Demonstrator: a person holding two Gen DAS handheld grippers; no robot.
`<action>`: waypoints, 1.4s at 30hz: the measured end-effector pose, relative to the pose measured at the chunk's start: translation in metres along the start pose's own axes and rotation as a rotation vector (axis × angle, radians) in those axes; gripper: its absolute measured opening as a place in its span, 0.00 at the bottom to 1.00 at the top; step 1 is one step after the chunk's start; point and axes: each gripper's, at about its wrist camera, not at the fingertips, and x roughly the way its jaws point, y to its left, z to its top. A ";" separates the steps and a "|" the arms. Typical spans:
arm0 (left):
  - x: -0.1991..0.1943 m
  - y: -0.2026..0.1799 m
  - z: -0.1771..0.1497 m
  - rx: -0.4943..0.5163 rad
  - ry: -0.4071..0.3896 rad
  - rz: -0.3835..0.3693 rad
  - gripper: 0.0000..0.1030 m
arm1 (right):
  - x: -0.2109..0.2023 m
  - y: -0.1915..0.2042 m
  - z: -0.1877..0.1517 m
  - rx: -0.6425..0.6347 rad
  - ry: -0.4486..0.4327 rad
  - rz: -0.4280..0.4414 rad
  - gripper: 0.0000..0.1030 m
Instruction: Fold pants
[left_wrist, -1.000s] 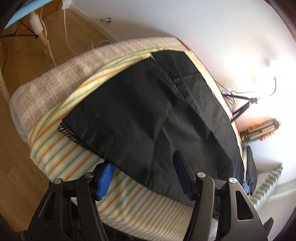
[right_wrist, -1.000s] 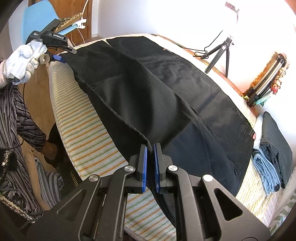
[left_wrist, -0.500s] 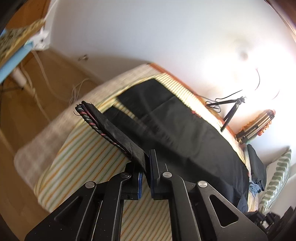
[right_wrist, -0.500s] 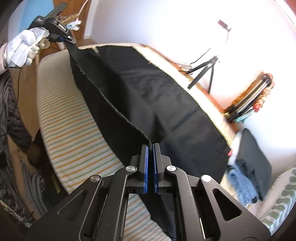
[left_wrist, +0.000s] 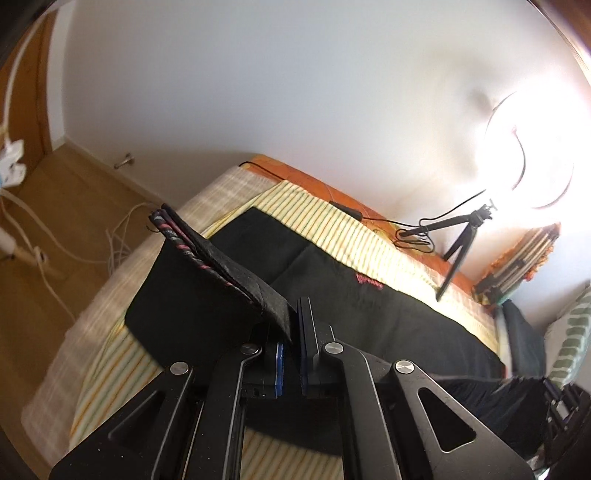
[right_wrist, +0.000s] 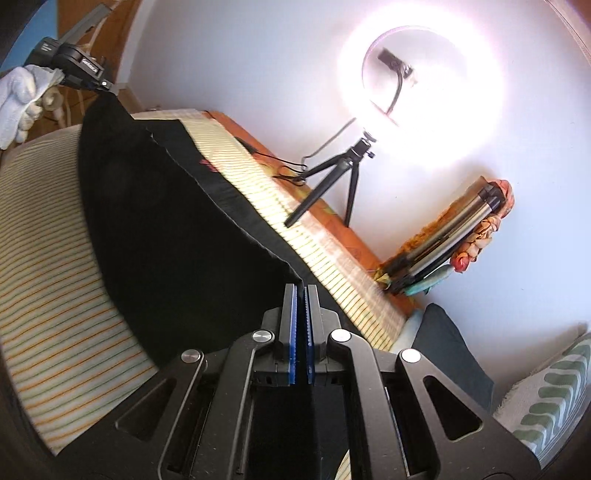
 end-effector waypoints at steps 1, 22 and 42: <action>0.009 -0.004 0.004 0.011 0.003 0.010 0.05 | 0.012 -0.004 0.004 -0.005 0.009 -0.009 0.04; 0.136 -0.033 0.052 0.123 0.119 0.130 0.18 | 0.187 -0.025 0.014 -0.010 0.216 0.009 0.04; 0.052 0.088 0.043 0.010 0.108 0.186 0.39 | 0.203 -0.051 0.004 0.165 0.232 0.017 0.04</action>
